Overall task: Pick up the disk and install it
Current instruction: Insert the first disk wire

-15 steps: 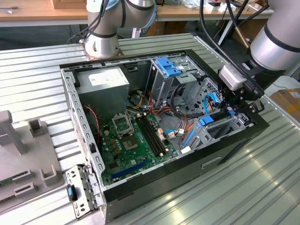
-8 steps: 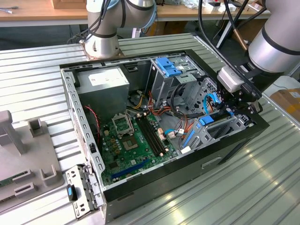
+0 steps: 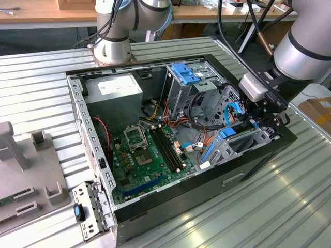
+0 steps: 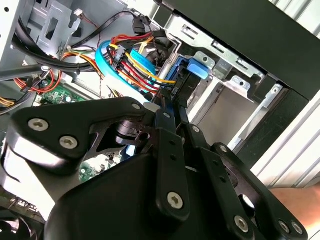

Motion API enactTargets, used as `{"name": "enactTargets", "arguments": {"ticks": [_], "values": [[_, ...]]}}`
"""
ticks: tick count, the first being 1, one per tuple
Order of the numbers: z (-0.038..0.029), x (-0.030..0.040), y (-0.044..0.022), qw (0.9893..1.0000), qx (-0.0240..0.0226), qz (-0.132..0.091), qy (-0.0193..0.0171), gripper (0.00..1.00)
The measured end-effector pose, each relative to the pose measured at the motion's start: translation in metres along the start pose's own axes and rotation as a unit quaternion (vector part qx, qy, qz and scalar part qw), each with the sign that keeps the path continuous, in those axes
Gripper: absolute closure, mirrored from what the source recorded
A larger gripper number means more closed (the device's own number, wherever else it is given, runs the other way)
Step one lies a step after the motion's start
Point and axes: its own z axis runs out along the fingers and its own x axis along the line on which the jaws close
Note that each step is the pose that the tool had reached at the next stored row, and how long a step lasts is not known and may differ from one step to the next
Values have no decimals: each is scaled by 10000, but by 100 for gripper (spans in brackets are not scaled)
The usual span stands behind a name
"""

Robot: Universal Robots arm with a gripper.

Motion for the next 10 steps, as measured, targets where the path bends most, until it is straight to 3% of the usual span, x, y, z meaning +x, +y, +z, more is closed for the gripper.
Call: {"name": "enactTargets", "arguments": {"ticks": [10], "values": [[2,-2,10,10000,6,29,5,84]]}}
